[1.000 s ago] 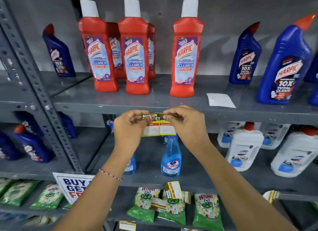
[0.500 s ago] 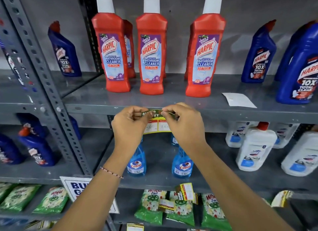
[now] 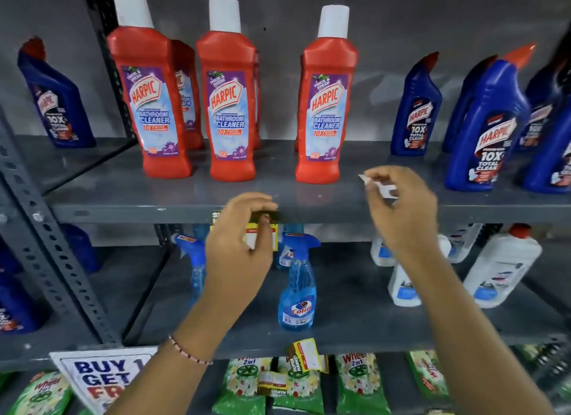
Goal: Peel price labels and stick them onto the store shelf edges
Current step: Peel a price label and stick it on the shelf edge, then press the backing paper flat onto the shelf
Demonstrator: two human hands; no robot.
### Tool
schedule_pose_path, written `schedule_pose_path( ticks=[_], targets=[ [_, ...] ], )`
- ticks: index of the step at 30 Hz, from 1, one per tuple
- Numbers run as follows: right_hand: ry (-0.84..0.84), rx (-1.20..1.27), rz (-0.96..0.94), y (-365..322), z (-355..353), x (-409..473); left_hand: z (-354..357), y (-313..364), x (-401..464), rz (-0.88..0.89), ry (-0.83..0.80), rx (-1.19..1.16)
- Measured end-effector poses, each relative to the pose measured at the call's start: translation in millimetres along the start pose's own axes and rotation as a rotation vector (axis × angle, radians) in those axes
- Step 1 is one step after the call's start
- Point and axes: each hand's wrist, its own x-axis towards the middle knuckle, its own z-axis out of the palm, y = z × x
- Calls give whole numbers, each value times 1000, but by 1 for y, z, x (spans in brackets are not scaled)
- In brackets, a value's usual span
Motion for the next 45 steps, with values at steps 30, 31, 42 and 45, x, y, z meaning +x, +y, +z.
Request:
schedule_pose_path(
  ticks=[30,31,42,45],
  targets=[
    [-1140,-422,42,62,-29,146,127,59,16,117,-604,728],
    [-1195,-462,97,62,-23,153,126,60,16,116,-605,728],
    [-1366,-605,285,54,-10,169,126,62,14,102,-592,729],
    [-1382,-545,359,53,-14,165,126,62,14,106,-589,724]
  ],
)
